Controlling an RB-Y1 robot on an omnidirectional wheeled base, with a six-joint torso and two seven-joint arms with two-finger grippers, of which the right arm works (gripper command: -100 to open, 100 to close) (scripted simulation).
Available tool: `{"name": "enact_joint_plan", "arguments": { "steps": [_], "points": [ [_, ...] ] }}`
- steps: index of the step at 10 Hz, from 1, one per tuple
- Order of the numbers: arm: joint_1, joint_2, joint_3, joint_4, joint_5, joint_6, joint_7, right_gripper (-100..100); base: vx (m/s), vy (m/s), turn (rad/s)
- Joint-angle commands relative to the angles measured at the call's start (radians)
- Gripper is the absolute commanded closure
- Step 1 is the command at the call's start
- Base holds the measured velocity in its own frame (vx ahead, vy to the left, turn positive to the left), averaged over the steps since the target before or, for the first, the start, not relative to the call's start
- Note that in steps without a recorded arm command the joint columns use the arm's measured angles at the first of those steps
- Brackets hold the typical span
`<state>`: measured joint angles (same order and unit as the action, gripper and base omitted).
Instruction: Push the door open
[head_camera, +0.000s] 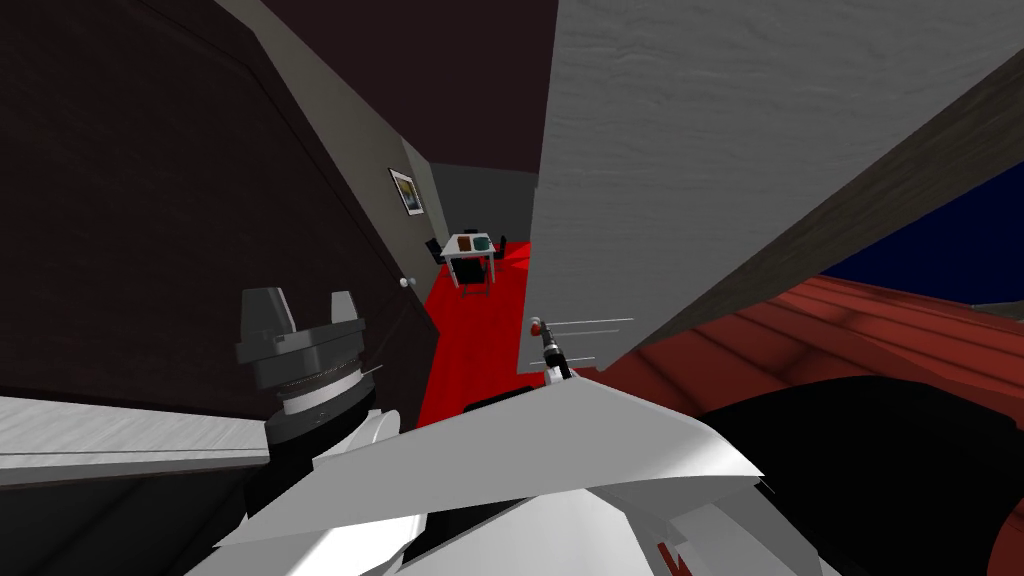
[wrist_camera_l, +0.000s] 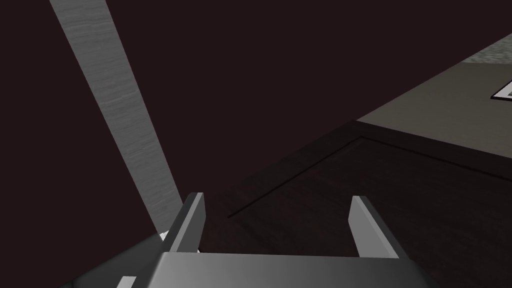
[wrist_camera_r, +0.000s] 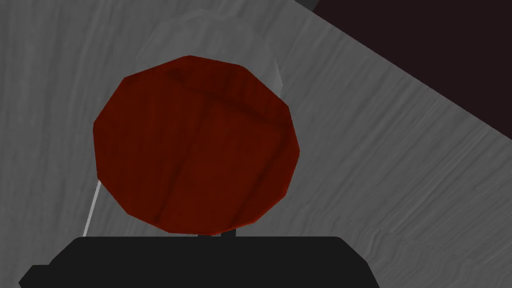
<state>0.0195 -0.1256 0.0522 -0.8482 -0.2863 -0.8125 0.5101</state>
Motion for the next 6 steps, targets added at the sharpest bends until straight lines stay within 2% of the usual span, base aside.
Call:
{"name": "enact_joint_plan", "arguments": {
  "steps": [1, 4, 6],
  "points": [
    [-0.003, -0.006, 0.019, -0.002, 0.001, -0.002, 0.019, -100, 0.025, -0.003, -0.282],
    [-0.009, -0.020, 0.062, -0.005, 0.004, -0.005, 0.060, -100, 0.014, 0.016, -0.259],
    [-0.015, -0.034, 0.107, -0.009, 0.008, -0.009, 0.103, -100, 0.020, 0.027, -0.339]
  ]
}}
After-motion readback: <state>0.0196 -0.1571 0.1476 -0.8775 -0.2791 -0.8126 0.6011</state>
